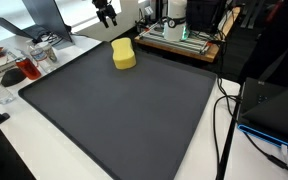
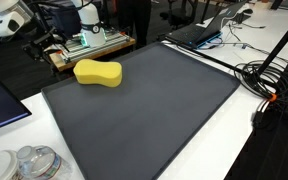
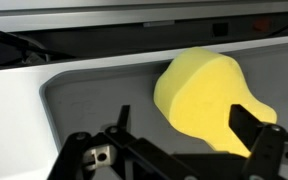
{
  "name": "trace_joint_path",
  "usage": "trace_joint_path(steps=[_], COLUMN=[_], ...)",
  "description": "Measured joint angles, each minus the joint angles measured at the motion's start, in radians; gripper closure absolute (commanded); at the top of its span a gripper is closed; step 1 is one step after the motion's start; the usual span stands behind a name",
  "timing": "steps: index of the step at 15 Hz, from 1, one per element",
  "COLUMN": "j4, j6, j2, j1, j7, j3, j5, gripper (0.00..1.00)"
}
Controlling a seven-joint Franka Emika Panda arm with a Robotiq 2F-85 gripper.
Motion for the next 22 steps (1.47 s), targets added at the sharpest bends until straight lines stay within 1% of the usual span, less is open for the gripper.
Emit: trace_joint_path(steps=[2,4,5,7,10,13,16,20,22], j4=[-0.095,-0.193,-0.236,-0.282,-0.288,-0.301,-0.346,-0.320,-0.323], j6=[0.100,0.190,0.220,0.242,0.244,0.242,0.252,0.254,0.255], j2=[-0.062,-0.127,-0.156,-0.196,-0.209,-0.221,-0.292,-0.387,-0.439], j1=[0.011,0.026,0.034,0.044,0.048,0.070,0.077,0.086,0.088], j7=[0.035,0.107,0.141,0.164,0.164,0.162,0.197,0.221,0.228], j3=[-0.011,-0.011,-0.010,-0.009,-0.014,-0.022,-0.016,0.001,0.022], j5=[-0.041,-0.143,-0.183,-0.207,-0.209,-0.221,-0.299,-0.395,-0.465], gripper=[0.00,0.00,0.00,0.00,0.00,0.00,0.00,0.00,0.00])
